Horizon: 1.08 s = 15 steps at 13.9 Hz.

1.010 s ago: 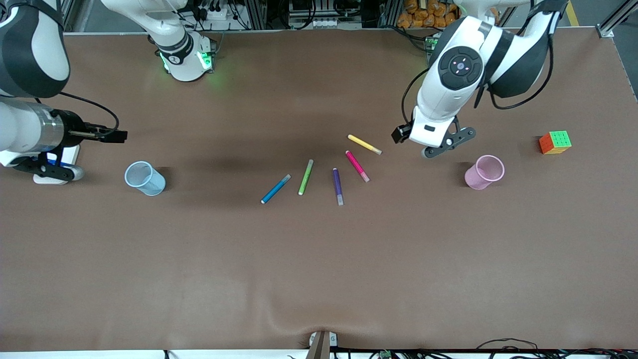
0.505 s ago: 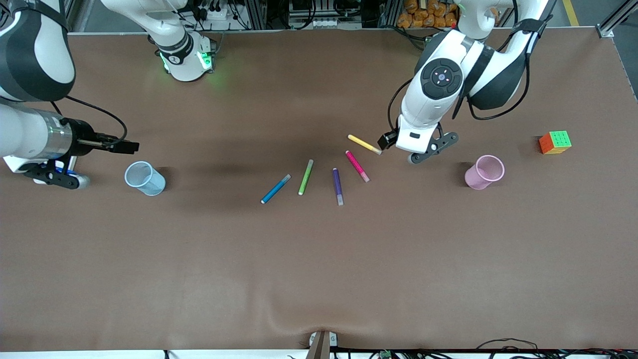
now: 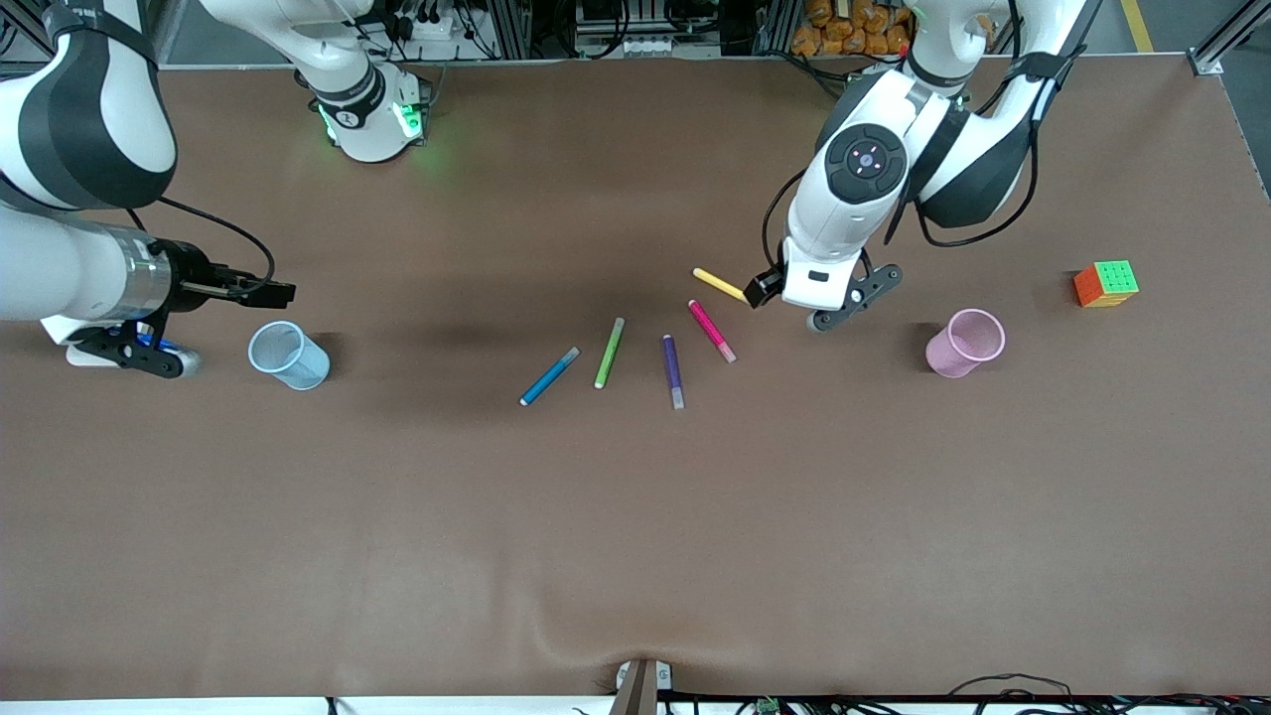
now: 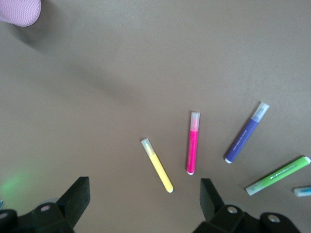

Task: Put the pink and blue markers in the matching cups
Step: 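Move the left gripper toward the pink marker while the right gripper advances, then lower the right gripper onto the blue marker while the left gripper descends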

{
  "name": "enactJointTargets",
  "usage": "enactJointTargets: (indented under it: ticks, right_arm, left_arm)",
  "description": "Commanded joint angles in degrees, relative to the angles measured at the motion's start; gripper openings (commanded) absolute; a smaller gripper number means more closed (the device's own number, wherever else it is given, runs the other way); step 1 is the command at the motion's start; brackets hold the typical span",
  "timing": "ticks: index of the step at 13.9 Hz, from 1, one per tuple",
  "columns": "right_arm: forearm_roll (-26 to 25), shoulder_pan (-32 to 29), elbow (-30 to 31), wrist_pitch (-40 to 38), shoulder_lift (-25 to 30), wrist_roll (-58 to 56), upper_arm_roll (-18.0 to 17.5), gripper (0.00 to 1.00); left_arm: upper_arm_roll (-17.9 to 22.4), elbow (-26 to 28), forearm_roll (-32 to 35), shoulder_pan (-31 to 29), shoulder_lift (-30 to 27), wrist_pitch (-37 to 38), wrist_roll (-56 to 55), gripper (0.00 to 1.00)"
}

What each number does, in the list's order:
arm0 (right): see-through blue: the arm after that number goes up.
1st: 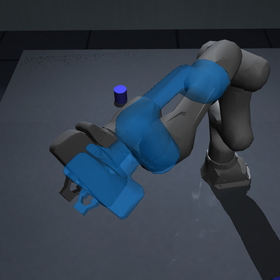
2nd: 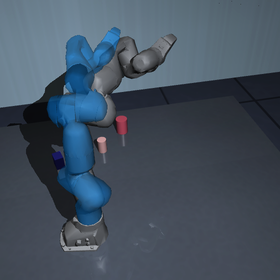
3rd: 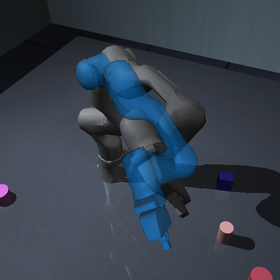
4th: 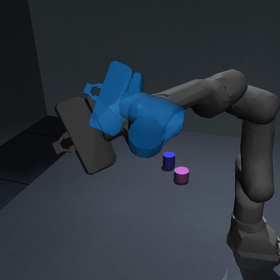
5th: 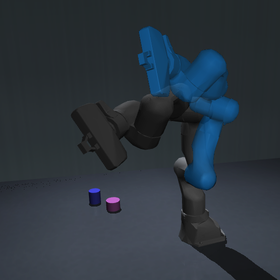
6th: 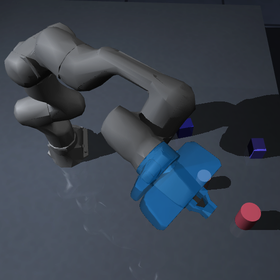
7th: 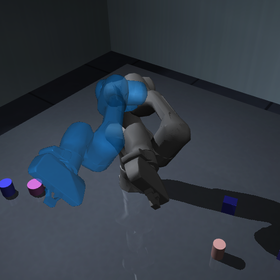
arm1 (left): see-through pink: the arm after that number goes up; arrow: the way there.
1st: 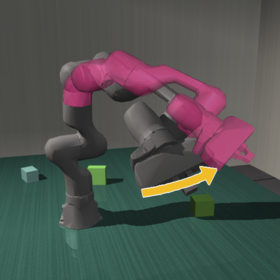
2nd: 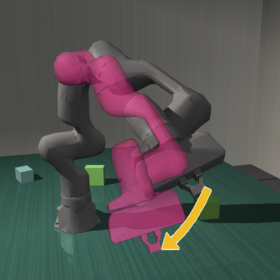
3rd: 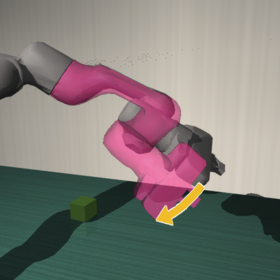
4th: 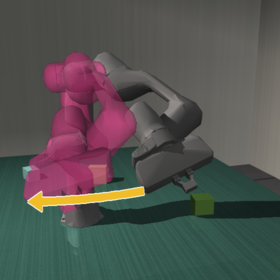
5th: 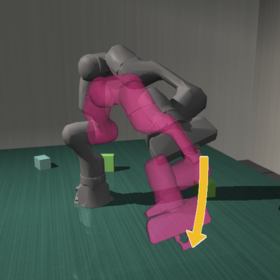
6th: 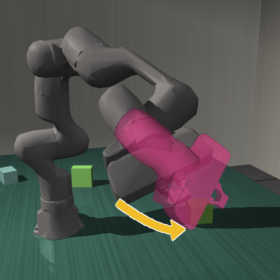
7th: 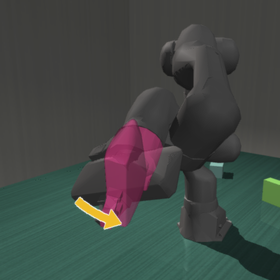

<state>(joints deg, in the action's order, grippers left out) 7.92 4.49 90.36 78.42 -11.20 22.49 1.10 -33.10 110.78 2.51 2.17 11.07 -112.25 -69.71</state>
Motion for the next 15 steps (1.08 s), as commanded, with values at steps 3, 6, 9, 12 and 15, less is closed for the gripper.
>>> enactJointTargets:
  ticks: [3, 6, 9, 12, 15]
  right_arm:
    - [3.7, 2.0, 1.7, 1.2, 0.5, 8.8, -1.3, 1.0]
    - [3.9, 2.2, 3.7, 5.2, 0.7, 19.0, -6.7, 1.0]
    - [3.9, 2.3, 6.4, 10.9, 0.7, 27.3, -12.0, 1.0]
    - [3.9, 2.5, 9.6, 17.7, 0.7, 34.6, -16.7, 1.0]
    - [3.9, 3.0, 12.8, 22.9, 0.7, 37.3, -18.6, 1.0]
  left_arm:
    - [-0.2, -1.9, 2.8, 1.0, 3.1, -0.7, -3.8, 1.0]
    - [-0.2, -2.0, 3.0, 1.1, 3.8, -1.5, -6.0, 1.0]
    - [-0.2, -2.0, 4.1, 1.1, 4.5, -2.0, -7.1, 1.0]
    - [-0.2, -3.4, 4.4, 1.1, 6.2, -2.3, -8.0, 1.0]
    - [-0.2, -4.6, 6.4, 1.9, 8.1, -2.3, -10.2, 1.0]
